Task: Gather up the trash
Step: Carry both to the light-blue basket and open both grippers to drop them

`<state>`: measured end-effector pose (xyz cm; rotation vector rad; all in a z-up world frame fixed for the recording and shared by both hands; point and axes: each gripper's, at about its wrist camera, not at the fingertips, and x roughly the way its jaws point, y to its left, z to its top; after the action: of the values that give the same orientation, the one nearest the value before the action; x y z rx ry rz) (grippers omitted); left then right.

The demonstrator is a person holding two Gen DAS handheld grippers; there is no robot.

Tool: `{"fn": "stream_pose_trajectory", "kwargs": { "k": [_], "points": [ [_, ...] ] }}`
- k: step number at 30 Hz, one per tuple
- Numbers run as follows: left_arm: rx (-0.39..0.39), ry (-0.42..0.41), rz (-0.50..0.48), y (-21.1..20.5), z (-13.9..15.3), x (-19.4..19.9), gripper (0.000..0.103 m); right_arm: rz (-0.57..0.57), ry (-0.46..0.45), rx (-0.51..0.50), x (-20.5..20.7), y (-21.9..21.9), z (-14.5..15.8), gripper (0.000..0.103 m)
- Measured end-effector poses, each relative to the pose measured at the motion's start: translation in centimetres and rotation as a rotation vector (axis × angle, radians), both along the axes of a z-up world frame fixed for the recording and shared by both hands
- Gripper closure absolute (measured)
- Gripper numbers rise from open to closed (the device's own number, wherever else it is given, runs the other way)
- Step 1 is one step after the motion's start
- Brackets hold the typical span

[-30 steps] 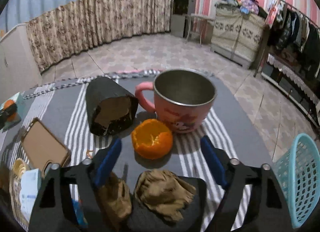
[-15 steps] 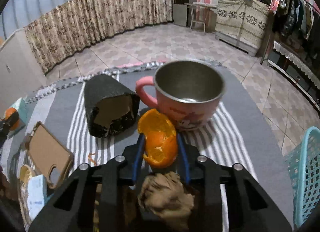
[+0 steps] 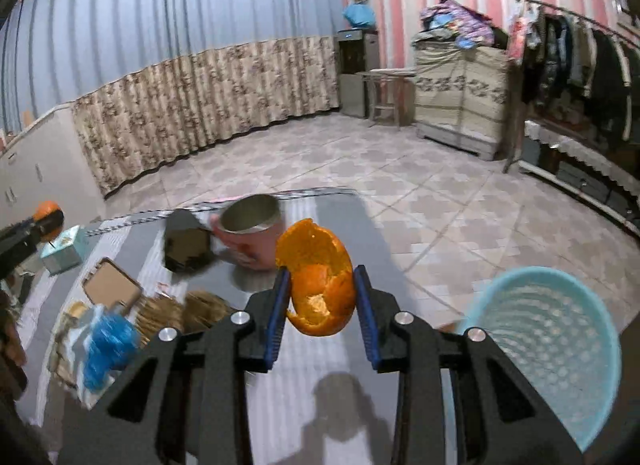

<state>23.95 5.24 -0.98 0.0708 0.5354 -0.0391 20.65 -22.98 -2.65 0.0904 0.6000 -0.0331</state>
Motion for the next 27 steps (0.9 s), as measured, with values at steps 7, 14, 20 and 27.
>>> {"fn": "stream_pose_trajectory", "kwargs": {
  "k": [7, 14, 20, 27],
  "points": [
    [-0.020, 0.002, -0.083, -8.6, 0.4, -3.2, 0.071, -0.074, 0.009, -0.110, -4.8, -7.0, 0.5, 0.070],
    [-0.041, 0.000, -0.219, -17.1, -0.1, -5.7, 0.071, -0.168, 0.011, -0.094, -7.9, -13.7, 0.9, 0.070],
    [-0.025, 0.020, -0.303, -22.9, -0.8, -7.0, 0.071, -0.218, 0.018, -0.054, -8.5, -17.3, 0.1, 0.070],
    [-0.083, 0.099, -0.390, -28.0, -2.7, -7.0, 0.071, -0.259, 0.019, -0.035, -9.0, -20.1, -0.8, 0.070]
  ]
}}
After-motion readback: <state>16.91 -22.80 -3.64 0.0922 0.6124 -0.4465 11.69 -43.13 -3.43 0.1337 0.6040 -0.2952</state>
